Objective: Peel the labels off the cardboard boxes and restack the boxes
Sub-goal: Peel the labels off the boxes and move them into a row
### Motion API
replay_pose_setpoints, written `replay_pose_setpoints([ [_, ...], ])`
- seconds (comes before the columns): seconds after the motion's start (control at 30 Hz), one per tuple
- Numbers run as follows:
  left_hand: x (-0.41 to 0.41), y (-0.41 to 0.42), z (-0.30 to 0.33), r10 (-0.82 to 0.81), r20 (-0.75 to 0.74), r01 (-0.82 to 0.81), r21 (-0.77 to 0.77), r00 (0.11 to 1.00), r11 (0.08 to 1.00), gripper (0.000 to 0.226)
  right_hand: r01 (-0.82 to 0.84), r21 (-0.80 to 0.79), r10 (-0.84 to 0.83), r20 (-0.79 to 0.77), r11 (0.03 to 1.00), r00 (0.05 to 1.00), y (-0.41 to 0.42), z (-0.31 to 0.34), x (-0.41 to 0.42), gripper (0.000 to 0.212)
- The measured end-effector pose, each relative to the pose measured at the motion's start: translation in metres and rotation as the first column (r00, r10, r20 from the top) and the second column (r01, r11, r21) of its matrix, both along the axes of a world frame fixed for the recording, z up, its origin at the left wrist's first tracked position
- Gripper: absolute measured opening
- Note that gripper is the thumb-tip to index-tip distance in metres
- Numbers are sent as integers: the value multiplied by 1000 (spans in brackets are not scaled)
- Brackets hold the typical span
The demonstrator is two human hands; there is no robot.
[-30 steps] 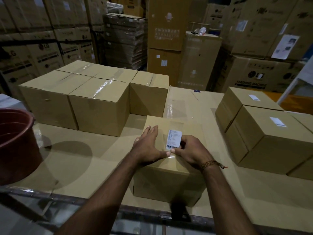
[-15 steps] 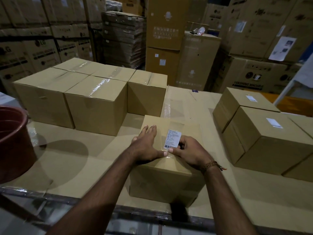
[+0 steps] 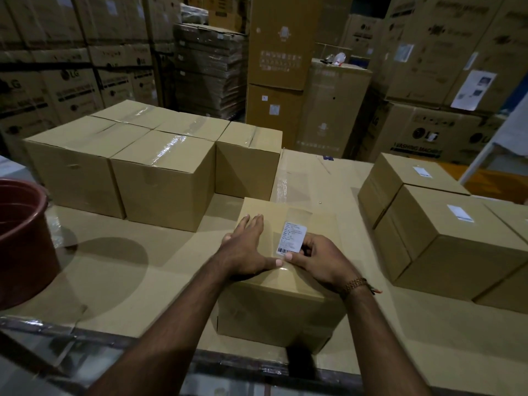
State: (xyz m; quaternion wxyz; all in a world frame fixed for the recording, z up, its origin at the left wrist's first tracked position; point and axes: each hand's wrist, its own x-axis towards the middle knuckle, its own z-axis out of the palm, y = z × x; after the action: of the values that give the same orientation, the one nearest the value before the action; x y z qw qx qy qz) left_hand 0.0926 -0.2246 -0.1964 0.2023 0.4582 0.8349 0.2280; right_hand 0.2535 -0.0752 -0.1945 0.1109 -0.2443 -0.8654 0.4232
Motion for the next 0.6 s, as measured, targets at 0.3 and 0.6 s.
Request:
replay_pose_setpoints([
  [0.3, 2, -6, 2, -18, 14, 18, 25, 1000, 1000, 128, 19, -7, -20, -36, 1000, 999, -6, -1, 0, 52],
  [0.6, -2, -6, 3, -51, 27, 51, -7, 998, 999, 133, 118, 92, -111, -79, 989, 991, -15, -8, 1, 49],
])
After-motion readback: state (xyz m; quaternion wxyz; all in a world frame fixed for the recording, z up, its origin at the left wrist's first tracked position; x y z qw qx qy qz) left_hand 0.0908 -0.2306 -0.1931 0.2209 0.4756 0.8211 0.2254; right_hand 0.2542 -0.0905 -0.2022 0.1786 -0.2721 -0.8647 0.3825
